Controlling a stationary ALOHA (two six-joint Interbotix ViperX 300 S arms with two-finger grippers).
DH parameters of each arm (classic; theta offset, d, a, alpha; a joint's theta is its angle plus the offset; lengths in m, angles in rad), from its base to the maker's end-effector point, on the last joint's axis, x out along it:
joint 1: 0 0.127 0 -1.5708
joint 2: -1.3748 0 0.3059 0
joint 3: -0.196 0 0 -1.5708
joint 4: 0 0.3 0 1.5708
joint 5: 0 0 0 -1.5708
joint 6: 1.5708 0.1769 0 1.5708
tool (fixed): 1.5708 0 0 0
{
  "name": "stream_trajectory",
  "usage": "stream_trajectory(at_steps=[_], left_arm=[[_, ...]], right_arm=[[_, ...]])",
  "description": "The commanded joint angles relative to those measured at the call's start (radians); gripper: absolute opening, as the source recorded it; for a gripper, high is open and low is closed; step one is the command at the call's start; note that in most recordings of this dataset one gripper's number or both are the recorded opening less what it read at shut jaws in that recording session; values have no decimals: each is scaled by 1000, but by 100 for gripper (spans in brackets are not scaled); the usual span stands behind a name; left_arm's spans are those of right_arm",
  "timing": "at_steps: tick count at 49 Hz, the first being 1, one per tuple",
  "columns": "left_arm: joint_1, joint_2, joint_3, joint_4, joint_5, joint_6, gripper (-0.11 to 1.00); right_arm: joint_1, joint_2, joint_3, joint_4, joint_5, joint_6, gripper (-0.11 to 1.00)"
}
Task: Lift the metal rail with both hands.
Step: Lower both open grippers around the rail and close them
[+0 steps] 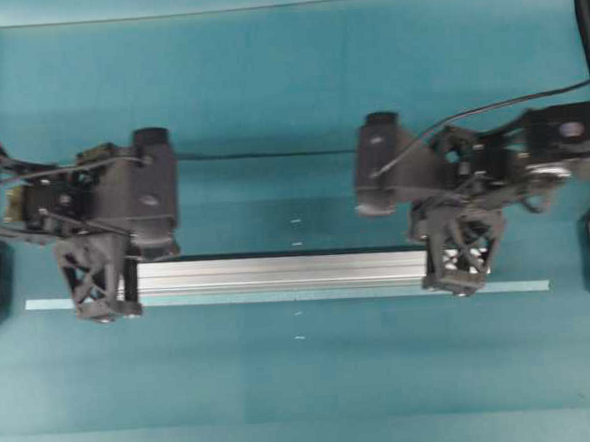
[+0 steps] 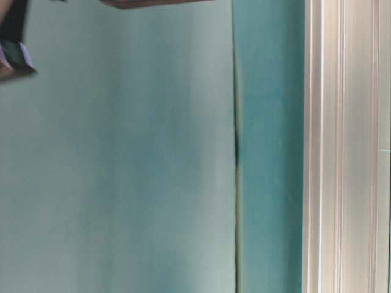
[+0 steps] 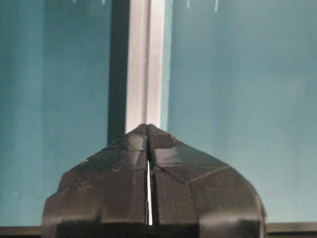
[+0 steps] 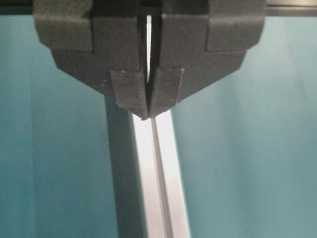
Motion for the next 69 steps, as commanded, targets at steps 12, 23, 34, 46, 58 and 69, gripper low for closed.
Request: stream_trajectory(at_steps=[12, 23, 34, 46, 58, 69], left_arm=[[-8, 51, -26, 5, -3, 5, 8], [-12, 72, -3, 5, -8, 31, 66], [-12, 92, 21, 5, -11, 37, 98], [-6, 110, 97, 5, -110, 34, 98], [-5, 179, 153, 3, -224, 26, 98], [2, 265, 163, 5, -298, 38, 98]], right_arm=[[0, 43, -28, -2, 3, -25, 18], [15, 46, -9, -6, -12, -84, 76], [38, 46, 26, -31, -66, -110, 99], [37, 49, 97, -37, -121, -107, 99], [37, 60, 181, -37, -230, -106, 99], [38, 87, 245, -32, -330, -109, 99]])
